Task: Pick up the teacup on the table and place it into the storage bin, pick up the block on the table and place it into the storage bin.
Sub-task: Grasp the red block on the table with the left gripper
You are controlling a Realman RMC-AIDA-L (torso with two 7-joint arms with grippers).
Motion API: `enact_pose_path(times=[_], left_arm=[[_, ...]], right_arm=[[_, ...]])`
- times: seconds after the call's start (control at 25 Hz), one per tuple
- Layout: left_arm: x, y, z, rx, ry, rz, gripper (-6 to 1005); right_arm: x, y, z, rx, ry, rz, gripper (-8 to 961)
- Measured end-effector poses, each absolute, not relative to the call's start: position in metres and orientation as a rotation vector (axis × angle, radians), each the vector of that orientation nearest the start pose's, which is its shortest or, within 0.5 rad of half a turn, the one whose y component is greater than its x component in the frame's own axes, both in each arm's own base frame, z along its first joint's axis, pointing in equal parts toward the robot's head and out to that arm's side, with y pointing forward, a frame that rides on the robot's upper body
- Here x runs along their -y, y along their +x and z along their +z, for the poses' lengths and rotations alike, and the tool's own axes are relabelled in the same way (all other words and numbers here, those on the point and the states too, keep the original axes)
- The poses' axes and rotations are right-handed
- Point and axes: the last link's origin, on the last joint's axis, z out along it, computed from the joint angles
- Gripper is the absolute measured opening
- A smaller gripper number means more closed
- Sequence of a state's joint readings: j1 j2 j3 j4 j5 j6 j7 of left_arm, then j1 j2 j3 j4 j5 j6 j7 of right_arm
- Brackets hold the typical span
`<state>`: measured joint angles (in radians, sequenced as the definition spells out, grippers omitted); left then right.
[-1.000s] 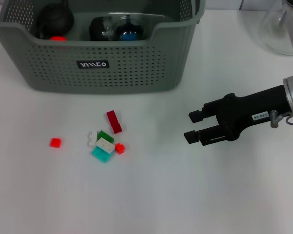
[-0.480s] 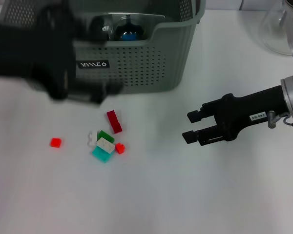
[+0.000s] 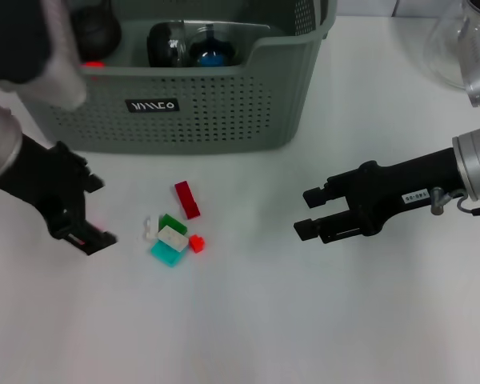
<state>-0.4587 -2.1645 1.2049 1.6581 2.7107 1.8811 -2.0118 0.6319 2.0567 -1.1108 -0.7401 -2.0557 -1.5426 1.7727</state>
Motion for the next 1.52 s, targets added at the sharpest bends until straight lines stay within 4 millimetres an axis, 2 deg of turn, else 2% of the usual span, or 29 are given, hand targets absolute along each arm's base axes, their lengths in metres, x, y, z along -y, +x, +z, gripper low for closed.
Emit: enact_pose_path(times=[0.12,0.28,0.48,0.92,1.16,1.36,1.52], left_arm=[[-0.314,-0.203,0.033,0.431,-2.801,0.829,826],[-0.322,-0.208,0.020,0.395,-2.807,0.914,825],[-0.327,-0.216,0.008,0.346,-2.805,0.945,824],[-0.329,-0.229,0.000,0.338,-2.812,0.969,809],[-0.333,-0.234,-0.003,0.321,-2.804,0.970,687],[-0.336,-0.239,-0.006,0.324,-2.807,0.986,544],[-0.337,-0.241,-0.006,0.320,-2.800,0.983,543]], right_arm=[[-0.334,0.216,-0.040,-0.790,-3.077,0.270,678],[-0.333,0.213,-0.043,-0.787,-3.086,0.273,678],[-0.333,0.211,-0.044,-0.781,-3.096,0.270,679],[-0.335,0.209,-0.045,-0.767,-3.096,0.261,678],[-0.336,0.209,-0.046,-0.771,-3.091,0.259,678],[-0.336,0.209,-0.047,-0.773,-3.089,0.260,679],[-0.336,0.209,-0.047,-0.774,-3.088,0.261,679]])
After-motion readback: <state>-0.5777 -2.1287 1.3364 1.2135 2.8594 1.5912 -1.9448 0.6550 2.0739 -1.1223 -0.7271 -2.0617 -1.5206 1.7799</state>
